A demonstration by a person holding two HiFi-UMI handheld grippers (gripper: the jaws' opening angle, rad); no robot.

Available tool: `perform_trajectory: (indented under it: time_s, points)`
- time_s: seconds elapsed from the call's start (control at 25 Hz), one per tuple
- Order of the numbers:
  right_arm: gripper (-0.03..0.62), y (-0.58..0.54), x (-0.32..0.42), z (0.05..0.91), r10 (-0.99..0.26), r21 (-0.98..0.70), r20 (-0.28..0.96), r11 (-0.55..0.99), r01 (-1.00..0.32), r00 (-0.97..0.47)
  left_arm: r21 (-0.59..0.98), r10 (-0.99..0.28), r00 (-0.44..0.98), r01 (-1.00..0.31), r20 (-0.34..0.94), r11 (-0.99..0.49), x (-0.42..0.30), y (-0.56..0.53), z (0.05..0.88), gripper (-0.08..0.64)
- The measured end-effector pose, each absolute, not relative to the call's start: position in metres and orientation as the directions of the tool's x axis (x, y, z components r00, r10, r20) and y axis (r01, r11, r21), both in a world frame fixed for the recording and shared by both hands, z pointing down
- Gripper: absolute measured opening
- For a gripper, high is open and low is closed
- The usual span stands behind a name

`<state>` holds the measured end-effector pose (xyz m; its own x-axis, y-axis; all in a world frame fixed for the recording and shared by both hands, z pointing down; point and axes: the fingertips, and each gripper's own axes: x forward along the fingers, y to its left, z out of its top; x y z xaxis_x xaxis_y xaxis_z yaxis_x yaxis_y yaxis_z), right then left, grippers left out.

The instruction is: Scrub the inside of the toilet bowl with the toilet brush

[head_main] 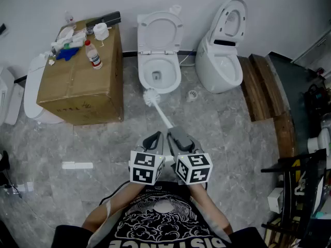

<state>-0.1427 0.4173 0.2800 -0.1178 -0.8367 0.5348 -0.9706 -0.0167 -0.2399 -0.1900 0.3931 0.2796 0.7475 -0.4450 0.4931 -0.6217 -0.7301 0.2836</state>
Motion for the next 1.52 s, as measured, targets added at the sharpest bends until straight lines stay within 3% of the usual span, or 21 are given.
perform_trajectory:
  time_s: [0.76, 1.52]
  points:
    - [0.151, 0.387, -0.122, 0.297, -0.828, -0.289, 0.546, -0.043, -0.956, -0.128, 0.308, -0.435, 0.743, -0.629, 0.509, -0.714, -0.178, 0.363, 0.293, -0.008]
    - [0.151, 0.283, 0.012, 0.318, -0.788, -0.384, 0.549, 0.057, -0.922, -0.277, 0.261, -0.485, 0.643, -0.723, 0.593, -0.639, -0.046, 0.269, 0.314, -0.008]
